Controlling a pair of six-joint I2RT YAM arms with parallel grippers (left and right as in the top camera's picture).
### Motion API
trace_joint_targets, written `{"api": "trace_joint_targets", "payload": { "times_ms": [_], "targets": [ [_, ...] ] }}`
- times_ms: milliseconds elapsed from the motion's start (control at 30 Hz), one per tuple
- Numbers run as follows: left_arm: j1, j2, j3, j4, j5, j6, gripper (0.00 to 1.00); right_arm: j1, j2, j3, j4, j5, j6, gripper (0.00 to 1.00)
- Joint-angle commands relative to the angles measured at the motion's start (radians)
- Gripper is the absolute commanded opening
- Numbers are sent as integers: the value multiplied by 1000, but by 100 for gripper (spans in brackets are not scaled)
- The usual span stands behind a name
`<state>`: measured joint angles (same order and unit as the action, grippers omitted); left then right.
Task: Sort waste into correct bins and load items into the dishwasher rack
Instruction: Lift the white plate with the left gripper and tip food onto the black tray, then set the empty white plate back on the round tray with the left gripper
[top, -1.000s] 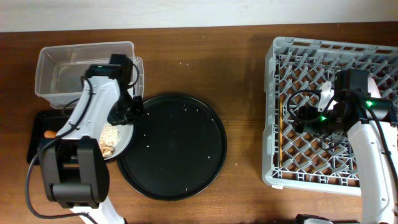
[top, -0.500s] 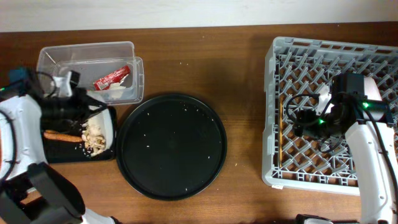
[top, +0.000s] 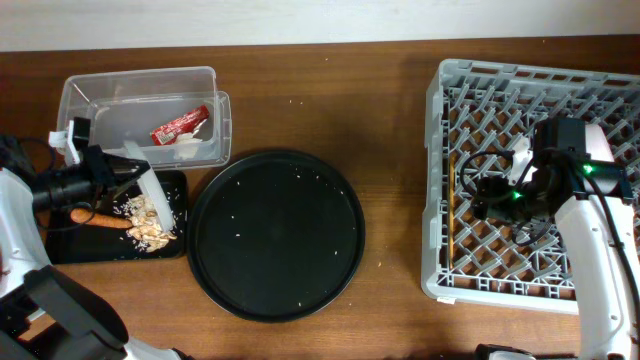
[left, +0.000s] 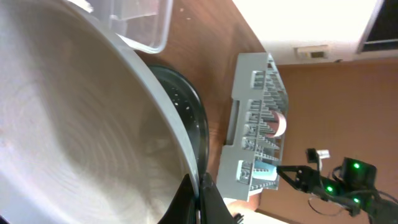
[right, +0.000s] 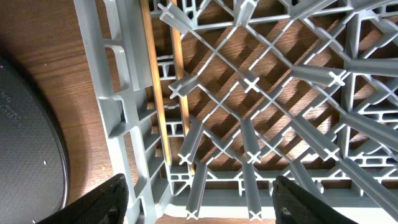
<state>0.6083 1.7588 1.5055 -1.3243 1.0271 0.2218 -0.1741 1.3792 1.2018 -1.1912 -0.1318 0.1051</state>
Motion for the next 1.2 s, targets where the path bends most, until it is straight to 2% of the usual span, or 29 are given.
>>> {"api": "trace_joint_targets", "payload": {
  "times_ms": [0, 33, 100, 133, 200, 367, 500, 567, 600, 633, 733, 800, 1000, 1033, 1067, 1100, 1167],
  "targets": [
    [16, -8, 14, 0, 77, 37, 0, -3, 2, -5, 1, 12, -1, 74],
    [38, -7, 14, -39, 114, 75, 0, -3, 2, -5, 1, 12, -1, 74],
    [78, -3, 14, -36, 87, 54, 0, -3, 2, -5, 1, 12, -1, 74],
    [92, -4, 14, -106, 145, 151, 0, -3, 2, -5, 1, 12, -1, 74],
    [95, 14, 14, -69, 103, 84, 0, -3, 2, -5, 0, 12, -1, 74],
    [53, 13, 14, -136, 95, 125, 0, -3, 2, -5, -2, 12, -1, 74],
    [-179, 8, 14, -144, -13, 131, 0, -3, 2, -5, -1, 12, -1, 74],
    [-437, 8, 14, -106, -123, 100, 0, -3, 2, -5, 1, 12, -1, 74],
    [-522, 8, 14, -68, -206, 35, 0, -3, 2, -5, 1, 12, -1, 74],
    [-639, 8, 14, -3, -373, -92, 0, -3, 2, -5, 1, 12, -1, 74],
    [-953, 23, 14, 99, -821, -325, 0, -3, 2, -5, 0, 11, 0, 74],
    [-1107, 92, 14, 136, -893, -401, 0, -3, 2, -5, 0, 11, 0, 74],
    [-1277, 227, 14, 226, -893, -479, 0, -3, 2, -5, -2, 8, 0, 74],
    [-1284, 227, 15, 233, -893, -479, 8, -3, 2, -5, -2, 8, 0, 74],
    [-1284, 227, 21, 232, -894, -476, 22, -3, 2, -5, -2, 8, 0, 74],
    [-1274, 226, 48, 217, -894, -475, 28, -3, 2, -5, -2, 8, 0, 74],
    [-1222, 211, 146, 121, -911, -452, 31, -3, 2, -5, 1, 8, -1, 73]
  ]
}}
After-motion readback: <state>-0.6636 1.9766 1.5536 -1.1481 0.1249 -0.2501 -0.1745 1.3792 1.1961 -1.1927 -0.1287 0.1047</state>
